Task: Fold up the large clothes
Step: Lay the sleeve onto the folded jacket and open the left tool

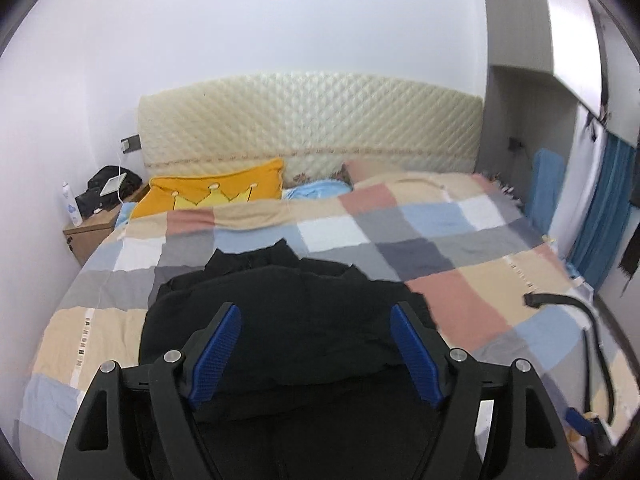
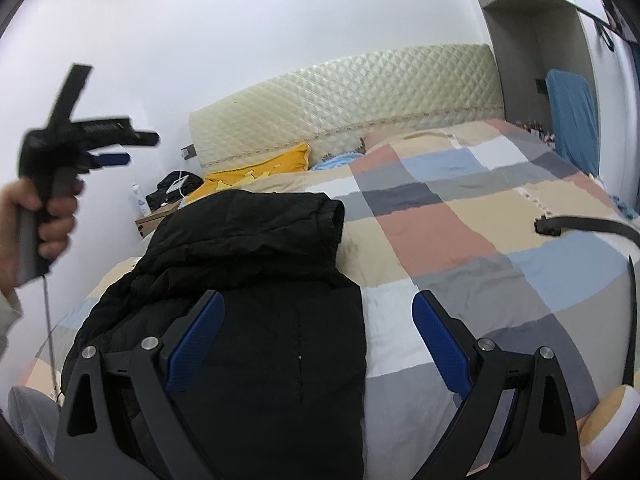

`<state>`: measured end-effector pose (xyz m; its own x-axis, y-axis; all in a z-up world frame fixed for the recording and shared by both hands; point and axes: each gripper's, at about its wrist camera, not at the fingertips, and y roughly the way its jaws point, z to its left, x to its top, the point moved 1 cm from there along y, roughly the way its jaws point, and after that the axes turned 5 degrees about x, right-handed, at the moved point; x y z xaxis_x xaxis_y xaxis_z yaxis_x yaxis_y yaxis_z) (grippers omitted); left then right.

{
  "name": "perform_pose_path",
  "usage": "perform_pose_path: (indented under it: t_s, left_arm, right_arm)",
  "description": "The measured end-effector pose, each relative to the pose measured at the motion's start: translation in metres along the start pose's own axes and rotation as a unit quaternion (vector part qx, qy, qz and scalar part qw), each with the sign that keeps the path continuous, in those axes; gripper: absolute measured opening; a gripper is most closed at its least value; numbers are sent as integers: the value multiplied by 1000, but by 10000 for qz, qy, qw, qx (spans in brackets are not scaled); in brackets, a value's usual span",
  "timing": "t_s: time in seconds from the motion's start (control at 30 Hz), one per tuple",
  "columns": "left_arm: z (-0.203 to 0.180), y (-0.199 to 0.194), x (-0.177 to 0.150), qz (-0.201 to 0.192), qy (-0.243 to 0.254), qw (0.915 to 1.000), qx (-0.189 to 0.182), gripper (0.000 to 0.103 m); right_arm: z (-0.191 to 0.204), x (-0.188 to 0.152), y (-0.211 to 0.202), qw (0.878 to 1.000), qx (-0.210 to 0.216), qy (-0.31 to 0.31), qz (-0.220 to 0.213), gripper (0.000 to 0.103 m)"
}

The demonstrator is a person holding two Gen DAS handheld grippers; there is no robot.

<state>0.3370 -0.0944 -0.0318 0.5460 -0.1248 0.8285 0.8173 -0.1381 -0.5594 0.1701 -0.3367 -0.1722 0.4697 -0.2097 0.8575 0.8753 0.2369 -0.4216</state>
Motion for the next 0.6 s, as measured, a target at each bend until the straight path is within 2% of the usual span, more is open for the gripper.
perform_pose_path:
  t_s: [0.17, 0.33, 0.47, 0.6]
  left_arm:
    - [7, -59, 21, -240, 6, 9997, -85, 77]
    - [26, -116, 36, -381, -249, 9985, -315, 77]
    - [44, -146, 25, -529, -357, 9976, -261, 77]
    - [65, -164, -10, -494, -467, 9975, -214, 78]
  right_arm:
    - [8, 3, -3, 9999, 17, -133, -72, 95]
    - [12, 1, -11, 9998, 96, -95, -109, 95]
    - [15, -2, -19, 9999, 67, -32, -81, 95]
    - [26, -4, -36, 9997, 157, -26, -160, 95]
